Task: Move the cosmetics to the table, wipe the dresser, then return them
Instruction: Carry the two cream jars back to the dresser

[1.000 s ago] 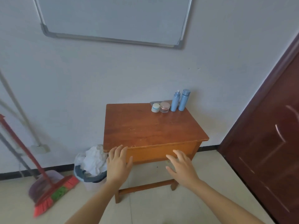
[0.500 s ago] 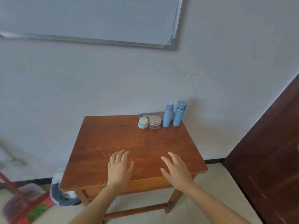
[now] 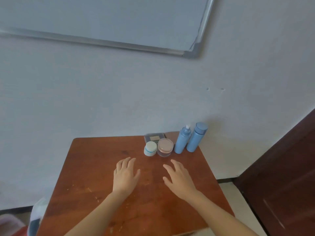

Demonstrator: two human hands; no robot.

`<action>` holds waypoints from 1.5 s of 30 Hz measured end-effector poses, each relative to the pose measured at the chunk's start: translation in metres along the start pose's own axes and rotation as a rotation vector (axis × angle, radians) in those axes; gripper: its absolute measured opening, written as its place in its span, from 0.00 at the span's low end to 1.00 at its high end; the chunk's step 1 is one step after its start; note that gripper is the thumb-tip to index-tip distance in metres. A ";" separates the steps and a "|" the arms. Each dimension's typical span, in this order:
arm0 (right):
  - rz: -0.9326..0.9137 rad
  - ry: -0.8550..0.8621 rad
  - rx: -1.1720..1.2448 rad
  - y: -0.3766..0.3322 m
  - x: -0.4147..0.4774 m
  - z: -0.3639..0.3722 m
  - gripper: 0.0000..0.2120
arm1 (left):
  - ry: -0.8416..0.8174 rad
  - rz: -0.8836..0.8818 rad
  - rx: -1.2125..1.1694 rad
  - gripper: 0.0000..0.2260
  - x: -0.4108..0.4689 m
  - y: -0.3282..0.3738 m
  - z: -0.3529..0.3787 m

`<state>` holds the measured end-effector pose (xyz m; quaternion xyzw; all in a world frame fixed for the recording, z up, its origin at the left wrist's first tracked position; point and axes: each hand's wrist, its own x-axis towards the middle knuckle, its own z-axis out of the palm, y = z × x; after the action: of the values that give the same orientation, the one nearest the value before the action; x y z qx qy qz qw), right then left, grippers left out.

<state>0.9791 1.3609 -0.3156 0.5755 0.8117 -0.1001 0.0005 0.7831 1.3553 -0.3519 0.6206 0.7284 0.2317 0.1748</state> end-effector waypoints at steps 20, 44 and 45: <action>0.049 -0.011 0.064 0.027 0.132 0.019 0.24 | -0.224 0.101 -0.002 0.28 0.118 0.028 0.050; 0.044 0.014 0.344 0.010 0.132 0.016 0.28 | -0.099 -0.052 -0.145 0.27 0.092 -0.022 0.002; 0.067 0.035 0.368 0.006 0.127 0.010 0.28 | -0.107 -0.021 -0.152 0.27 0.093 -0.024 -0.003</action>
<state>0.9404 1.4801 -0.3415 0.5943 0.7598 -0.2370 -0.1155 0.7461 1.4440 -0.3598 0.6094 0.7047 0.2513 0.2625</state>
